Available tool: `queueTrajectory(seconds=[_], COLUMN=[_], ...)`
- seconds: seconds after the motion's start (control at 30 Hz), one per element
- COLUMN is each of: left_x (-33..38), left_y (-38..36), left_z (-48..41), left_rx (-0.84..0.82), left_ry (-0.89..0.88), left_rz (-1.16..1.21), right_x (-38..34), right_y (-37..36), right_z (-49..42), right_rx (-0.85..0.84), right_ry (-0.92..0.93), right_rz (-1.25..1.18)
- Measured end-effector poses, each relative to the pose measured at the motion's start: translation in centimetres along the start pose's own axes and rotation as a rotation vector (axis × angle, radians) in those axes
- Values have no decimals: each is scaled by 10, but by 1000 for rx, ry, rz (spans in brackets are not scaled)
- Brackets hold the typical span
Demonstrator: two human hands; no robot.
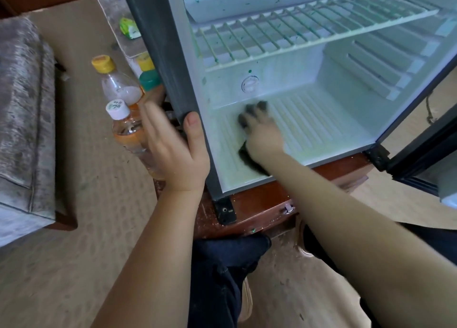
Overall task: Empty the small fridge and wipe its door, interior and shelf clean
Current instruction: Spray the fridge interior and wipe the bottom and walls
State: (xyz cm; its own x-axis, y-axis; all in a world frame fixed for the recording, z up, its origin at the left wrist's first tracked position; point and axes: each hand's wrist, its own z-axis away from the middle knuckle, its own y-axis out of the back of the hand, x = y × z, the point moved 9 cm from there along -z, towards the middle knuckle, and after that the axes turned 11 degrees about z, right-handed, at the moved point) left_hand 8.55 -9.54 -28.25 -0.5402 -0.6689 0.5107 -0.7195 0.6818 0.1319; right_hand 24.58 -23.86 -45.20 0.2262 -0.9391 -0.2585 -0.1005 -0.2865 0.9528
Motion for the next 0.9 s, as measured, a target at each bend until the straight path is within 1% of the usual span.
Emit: queueTrajectory(seconds=[0.07, 0.13, 0.17, 0.23, 0.3, 0.37, 0.47, 0.53, 0.63, 0.7, 0.73, 0.8, 0.9], left_x=[1, 3, 3, 3, 9, 20, 35, 48, 78, 96, 101, 103, 97], left_y=[-1, 0, 0, 1, 9, 17, 22, 16, -9, -30, -42, -69, -111], left_z=[0, 2, 2, 5, 10, 15, 19, 21, 22, 20, 18, 11, 6], left_rx=[-1, -1, -5, 5, 84, 150, 174, 112, -48, -124, -156, -213, -303], left_ry=[20, 25, 38, 89, 97, 91, 76, 0, -186, -287, -312, -312, -260], left_rz=[13, 16, 19, 25, 30, 43, 32, 24, -22, -7, -2, -44, -209], right_x=[-49, -63, -60, -45, -19, 28, 117, 168, 196, 186, 173, 128, 55], right_y=[-10, -13, -11, -1, 9, 21, 52, 65, 71, 68, 64, 55, 57], right_z=[38, 68, 77, 91, 101, 99, 87, 81, 80, 84, 86, 92, 102], right_rx=[-9, -30, -41, -44, -14, 27, 99, 82, 69, 89, 105, 113, 147], right_ry=[140, 154, 163, 251, 317, 241, -42, -211, -311, -350, -339, -224, 9], right_rz=[-92, -93, -83, -67, -32, -10, 17, 28, 14, -39, -65, -85, -107])
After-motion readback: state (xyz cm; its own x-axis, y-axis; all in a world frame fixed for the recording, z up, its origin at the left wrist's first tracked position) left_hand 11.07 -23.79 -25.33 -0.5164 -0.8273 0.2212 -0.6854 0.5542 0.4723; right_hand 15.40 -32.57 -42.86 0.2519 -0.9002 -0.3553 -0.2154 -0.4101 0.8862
